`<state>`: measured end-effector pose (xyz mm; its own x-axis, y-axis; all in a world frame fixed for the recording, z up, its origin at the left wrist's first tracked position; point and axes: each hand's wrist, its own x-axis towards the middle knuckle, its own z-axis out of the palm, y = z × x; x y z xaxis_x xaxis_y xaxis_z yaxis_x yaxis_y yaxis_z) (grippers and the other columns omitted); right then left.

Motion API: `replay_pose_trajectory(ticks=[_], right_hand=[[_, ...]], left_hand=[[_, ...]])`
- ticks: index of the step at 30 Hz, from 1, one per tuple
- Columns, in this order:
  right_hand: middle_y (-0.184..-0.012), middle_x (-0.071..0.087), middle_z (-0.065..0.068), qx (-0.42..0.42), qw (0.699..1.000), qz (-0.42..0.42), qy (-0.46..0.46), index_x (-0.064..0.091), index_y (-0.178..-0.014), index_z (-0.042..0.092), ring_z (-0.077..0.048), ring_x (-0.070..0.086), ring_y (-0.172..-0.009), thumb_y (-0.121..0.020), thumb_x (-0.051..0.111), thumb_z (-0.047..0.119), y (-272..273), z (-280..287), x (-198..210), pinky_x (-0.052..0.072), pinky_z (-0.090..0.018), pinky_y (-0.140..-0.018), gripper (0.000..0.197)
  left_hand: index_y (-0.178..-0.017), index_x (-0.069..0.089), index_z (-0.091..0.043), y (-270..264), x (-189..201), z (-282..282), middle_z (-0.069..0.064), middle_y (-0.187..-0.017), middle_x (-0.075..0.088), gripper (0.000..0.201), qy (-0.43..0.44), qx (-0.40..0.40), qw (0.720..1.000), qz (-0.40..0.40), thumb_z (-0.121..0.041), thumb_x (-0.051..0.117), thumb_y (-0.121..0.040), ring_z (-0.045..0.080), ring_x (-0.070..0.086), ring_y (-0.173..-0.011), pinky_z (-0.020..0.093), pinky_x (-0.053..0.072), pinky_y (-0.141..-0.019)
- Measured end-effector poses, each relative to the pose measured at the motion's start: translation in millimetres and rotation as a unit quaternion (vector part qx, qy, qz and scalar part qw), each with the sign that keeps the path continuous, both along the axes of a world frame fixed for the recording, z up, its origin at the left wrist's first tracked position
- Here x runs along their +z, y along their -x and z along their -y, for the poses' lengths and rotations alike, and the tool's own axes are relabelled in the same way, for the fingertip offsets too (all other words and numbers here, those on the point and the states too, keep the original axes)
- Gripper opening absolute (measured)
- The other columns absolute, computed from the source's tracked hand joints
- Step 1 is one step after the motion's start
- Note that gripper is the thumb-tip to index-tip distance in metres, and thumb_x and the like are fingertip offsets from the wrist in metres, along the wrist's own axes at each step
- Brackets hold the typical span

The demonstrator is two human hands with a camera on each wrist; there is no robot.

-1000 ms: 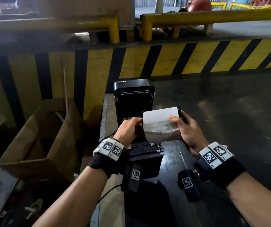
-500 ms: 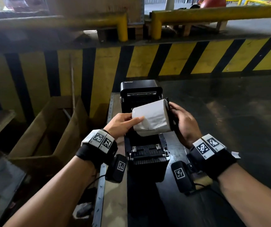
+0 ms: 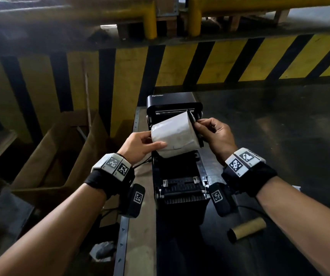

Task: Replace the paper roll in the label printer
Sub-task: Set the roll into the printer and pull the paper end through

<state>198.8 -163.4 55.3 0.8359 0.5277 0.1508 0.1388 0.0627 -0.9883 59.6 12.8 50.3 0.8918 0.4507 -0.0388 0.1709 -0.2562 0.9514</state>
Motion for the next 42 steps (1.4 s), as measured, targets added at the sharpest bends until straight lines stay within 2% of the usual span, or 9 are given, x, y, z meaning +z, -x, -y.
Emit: replay_pose_trajectory(ticks=[2,5,10,12,16,23,27,36,42], right_hand=[[-0.069,0.062,0.002,0.002,0.999,0.019,0.035,0.062,-0.073,0.018,0.006,0.056,-0.057,-0.08,0.068,0.016,-8,-5,-2,0.049,-0.015,-0.062,0.01],[-0.076,0.066,-0.007,0.03,0.997,0.018,0.066,0.065,-0.075,0.016,-0.016,0.061,-0.074,-0.079,0.069,0.018,-19,-9,-7,0.052,-0.039,-0.077,0.006],[-0.084,0.07,-0.004,0.111,0.974,0.077,0.184,0.068,-0.088,0.016,-0.021,0.066,-0.081,-0.079,0.068,0.012,-43,-9,-21,0.054,-0.041,-0.087,0.01],[-0.097,0.073,-0.007,0.13,0.949,0.114,0.264,0.07,-0.096,0.016,-0.022,0.068,-0.092,-0.077,0.071,0.019,-53,-9,-29,0.052,-0.045,-0.092,0.019],[-0.104,0.072,-0.007,0.135,0.906,0.163,0.368,0.069,-0.101,0.013,-0.02,0.066,-0.097,-0.078,0.069,0.022,-57,-10,-43,0.051,-0.037,-0.091,0.025],[-0.109,0.07,-0.015,0.142,0.861,0.225,0.434,0.067,-0.106,0.012,-0.032,0.063,-0.106,-0.081,0.062,0.021,-63,-16,-72,0.051,-0.039,-0.085,0.027],[-0.111,0.068,-0.02,0.14,0.843,0.237,0.462,0.063,-0.108,0.009,-0.039,0.06,-0.106,-0.083,0.057,0.019,-62,-19,-80,0.049,-0.041,-0.083,0.028],[-0.097,0.068,-0.026,0.123,0.856,0.254,0.432,0.064,-0.092,0.001,-0.044,0.061,-0.094,-0.081,0.052,0.007,-52,-18,-89,0.045,-0.039,-0.071,0.018],[-0.107,0.065,-0.028,0.116,0.858,0.276,0.417,0.061,-0.103,-0.006,-0.042,0.06,-0.1,-0.079,0.046,-0.006,-41,-13,-84,0.035,-0.03,-0.076,0.029]], left_hand=[[-0.109,0.068,-0.014,-1,-4,-1,0.011,-0.104,0.073,0.04,0.002,0.013,1.0,0.0,-0.023,0.077,-0.071,0.025,0.069,-0.101,0.043,0.052,-0.097],[-0.111,0.069,-0.014,-4,-9,-3,0.007,-0.102,0.074,0.046,-0.018,0.028,0.999,-0.015,-0.029,0.079,-0.068,0.019,0.069,-0.096,0.042,0.053,-0.096],[-0.098,0.07,-0.039,-9,-26,-9,-0.004,-0.098,0.076,0.048,-0.065,0.047,0.995,-0.052,-0.056,0.08,-0.054,0.018,0.071,-0.096,0.043,0.055,-0.092],[-0.105,0.069,-0.036,-12,-33,-10,-0.006,-0.098,0.075,0.05,-0.093,0.054,0.992,-0.072,-0.051,0.08,-0.059,0.016,0.07,-0.093,0.04,0.056,-0.091],[-0.118,0.064,-0.028,-16,-48,-4,-0.004,-0.109,0.073,0.058,-0.11,0.066,0.987,-0.1,-0.041,0.081,-0.064,0.012,0.066,-0.102,0.037,0.052,-0.098],[-0.13,0.055,-0.024,-21,-73,6,-0.001,-0.124,0.065,0.073,-0.117,0.091,0.978,-0.144,-0.041,0.081,-0.064,0.012,0.057,-0.113,0.025,0.044,-0.097],[-0.133,0.052,-0.023,-26,-80,6,0.002,-0.129,0.063,0.08,-0.117,0.106,0.976,-0.152,-0.043,0.083,-0.061,0.018,0.054,-0.122,0.028,0.042,-0.104],[-0.136,0.049,-0.022,-25,-83,11,0.003,-0.13,0.06,0.084,-0.165,0.104,0.967,-0.164,-0.047,0.081,-0.062,0.018,0.052,-0.123,0.029,0.039,-0.107],[-0.141,0.04,-0.02,-24,-78,18,0.006,-0.138,0.053,0.087,-0.188,0.094,0.962,-0.173,-0.045,0.079,-0.067,0.021,0.046,-0.13,0.028,0.035,-0.107]])
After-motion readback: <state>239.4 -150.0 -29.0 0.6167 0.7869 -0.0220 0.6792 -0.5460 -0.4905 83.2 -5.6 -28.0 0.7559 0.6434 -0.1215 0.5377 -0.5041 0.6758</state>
